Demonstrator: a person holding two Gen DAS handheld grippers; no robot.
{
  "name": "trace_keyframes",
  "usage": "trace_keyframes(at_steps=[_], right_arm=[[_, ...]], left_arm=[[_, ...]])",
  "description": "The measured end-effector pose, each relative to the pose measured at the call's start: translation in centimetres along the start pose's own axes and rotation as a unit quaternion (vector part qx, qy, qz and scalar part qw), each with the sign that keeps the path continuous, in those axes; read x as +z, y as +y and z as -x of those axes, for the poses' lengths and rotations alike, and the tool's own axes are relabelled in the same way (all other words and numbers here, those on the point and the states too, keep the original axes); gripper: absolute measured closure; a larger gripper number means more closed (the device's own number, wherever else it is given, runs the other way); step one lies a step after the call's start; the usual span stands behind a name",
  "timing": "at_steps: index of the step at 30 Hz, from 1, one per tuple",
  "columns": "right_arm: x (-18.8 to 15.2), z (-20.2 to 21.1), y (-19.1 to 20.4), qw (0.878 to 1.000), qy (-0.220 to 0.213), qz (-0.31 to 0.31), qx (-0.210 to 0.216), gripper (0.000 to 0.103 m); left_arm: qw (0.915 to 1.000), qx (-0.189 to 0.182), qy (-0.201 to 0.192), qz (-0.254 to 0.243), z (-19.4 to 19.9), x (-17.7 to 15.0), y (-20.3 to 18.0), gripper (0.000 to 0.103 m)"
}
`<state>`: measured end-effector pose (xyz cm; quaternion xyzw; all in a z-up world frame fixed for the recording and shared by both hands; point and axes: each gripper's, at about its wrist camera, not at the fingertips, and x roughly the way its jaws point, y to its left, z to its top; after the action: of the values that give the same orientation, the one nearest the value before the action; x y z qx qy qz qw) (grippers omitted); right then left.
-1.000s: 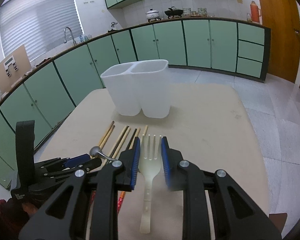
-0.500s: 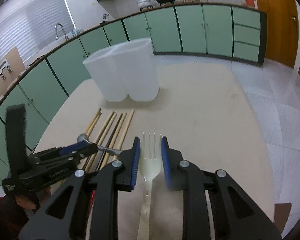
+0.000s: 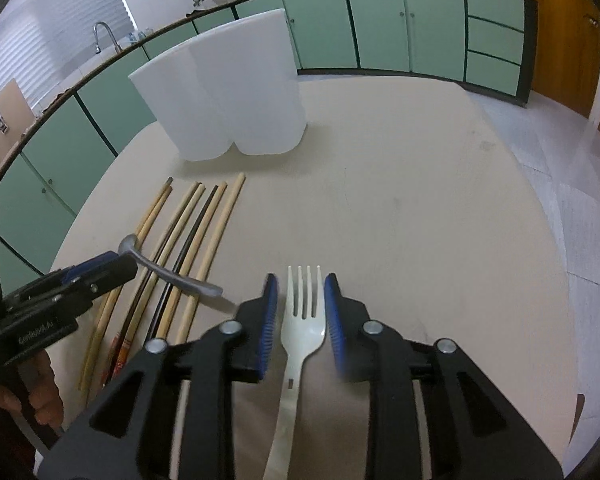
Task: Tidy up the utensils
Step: 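Open the right tool, releasing the fork onto the board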
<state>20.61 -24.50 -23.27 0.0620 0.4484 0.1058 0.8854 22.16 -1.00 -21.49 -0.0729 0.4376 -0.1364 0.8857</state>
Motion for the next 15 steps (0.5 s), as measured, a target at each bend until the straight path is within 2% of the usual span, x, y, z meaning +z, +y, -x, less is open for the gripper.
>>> trace_keyframes(at_steps=[1, 5, 8, 10, 15], right_arm=[[0.0, 0.4, 0.1, 1.000, -0.007, 0.000, -0.002, 0.066], [0.3, 1.6, 1.2, 0.999, -0.025, 0.019, 0.005, 0.065], [0.6, 1.5, 2.0, 0.999, -0.013, 0.026, 0.029, 0.067], [0.6, 1.1, 2.4, 0.999, -0.003, 0.023, 0.045, 0.073], [0.4, 0.0, 3.2, 0.998, 0.019, 0.035, 0.049, 0.075]], left_arm=[[1.0000, 0.002, -0.001, -0.001, 0.1, 0.1, 0.1, 0.058], [0.9999, 0.016, -0.005, 0.000, 0.2, 0.2, 0.6, 0.056], [0.9995, 0.032, -0.003, 0.000, 0.1, 0.1, 1.1, 0.056], [0.9993, 0.038, -0.004, -0.005, 0.2, 0.0, 1.3, 0.056], [0.9983, 0.055, -0.009, -0.016, 0.7, -0.2, 2.1, 0.054]])
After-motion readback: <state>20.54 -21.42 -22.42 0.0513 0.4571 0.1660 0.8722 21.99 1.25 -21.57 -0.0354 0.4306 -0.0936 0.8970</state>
